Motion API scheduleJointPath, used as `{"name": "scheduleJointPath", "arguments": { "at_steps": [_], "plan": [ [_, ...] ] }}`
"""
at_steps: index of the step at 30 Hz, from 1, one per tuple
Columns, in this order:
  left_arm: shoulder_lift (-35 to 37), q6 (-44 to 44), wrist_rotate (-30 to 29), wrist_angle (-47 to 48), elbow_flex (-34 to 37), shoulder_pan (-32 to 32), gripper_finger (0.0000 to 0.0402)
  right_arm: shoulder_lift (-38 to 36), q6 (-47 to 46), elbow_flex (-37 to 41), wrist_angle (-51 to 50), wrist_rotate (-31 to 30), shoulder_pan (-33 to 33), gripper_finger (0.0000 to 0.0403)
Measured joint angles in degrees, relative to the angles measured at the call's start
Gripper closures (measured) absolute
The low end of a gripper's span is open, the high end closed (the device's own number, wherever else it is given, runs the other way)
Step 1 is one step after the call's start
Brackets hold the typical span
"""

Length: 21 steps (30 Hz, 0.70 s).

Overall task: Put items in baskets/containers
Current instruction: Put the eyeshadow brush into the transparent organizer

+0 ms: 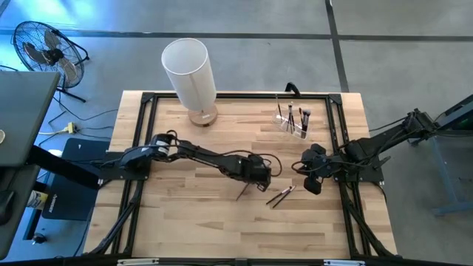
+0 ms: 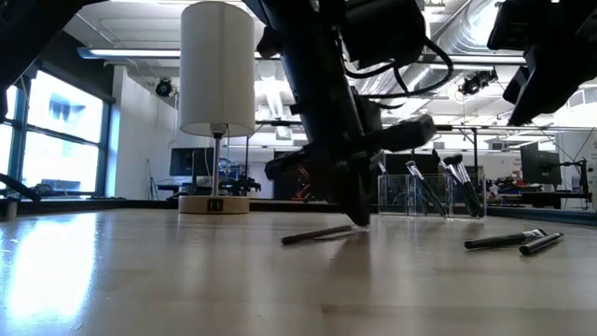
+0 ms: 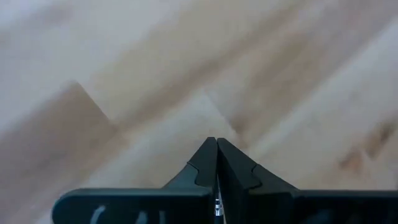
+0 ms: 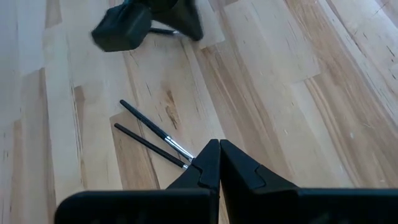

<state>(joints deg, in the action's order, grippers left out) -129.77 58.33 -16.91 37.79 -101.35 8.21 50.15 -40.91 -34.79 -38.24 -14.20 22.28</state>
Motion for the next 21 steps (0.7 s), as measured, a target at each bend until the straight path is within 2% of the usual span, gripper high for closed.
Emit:
{"name": "scheduleJointPath", "arguments": {
  "at_steps": [6,13,21],
  "plan": [
    [4.78,-2.47,-7.51,-0.32,-0.01,-0.34,0.0401,0.0,0.42,0.0,-0.07,-0.39,0.0,0.0402],
    [8.53,-10.38,-11.6,-1.3,-0.05,-2.32,0.0401,0.0,0.43,-0.01,-0.52,-1.76,0.0,0.0402],
    [9.31,-19.42,-7.32,-1.12,-0.06,-7.48,0.0401,0.0,-0.36,-0.02,-0.92,-3.3,0.01,0.0402]
  ]
}}
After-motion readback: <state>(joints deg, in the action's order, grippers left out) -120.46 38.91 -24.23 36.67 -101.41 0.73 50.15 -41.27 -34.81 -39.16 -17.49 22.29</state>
